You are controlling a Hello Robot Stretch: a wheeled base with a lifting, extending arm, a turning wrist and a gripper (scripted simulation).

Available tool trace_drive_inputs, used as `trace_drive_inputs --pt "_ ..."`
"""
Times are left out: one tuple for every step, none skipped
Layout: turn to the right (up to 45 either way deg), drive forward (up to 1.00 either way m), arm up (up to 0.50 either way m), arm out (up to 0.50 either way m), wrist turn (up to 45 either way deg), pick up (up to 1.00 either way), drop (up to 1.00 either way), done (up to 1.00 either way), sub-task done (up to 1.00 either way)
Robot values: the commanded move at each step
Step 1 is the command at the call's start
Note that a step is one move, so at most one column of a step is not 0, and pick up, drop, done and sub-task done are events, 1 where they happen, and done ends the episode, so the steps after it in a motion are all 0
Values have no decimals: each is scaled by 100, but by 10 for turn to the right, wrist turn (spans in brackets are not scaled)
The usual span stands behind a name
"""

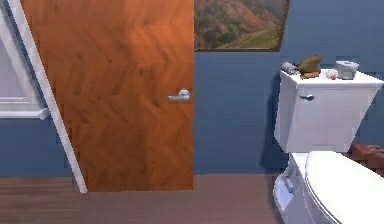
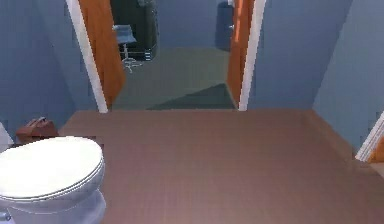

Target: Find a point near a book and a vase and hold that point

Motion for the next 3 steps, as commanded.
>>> trace_drive_inputs --pt "0 5 0 0 0 0 0 0 0" --pt "270 0 0 0 0 0 0 0 0" --pt "0 25 0 0 0 0 0 0 0"
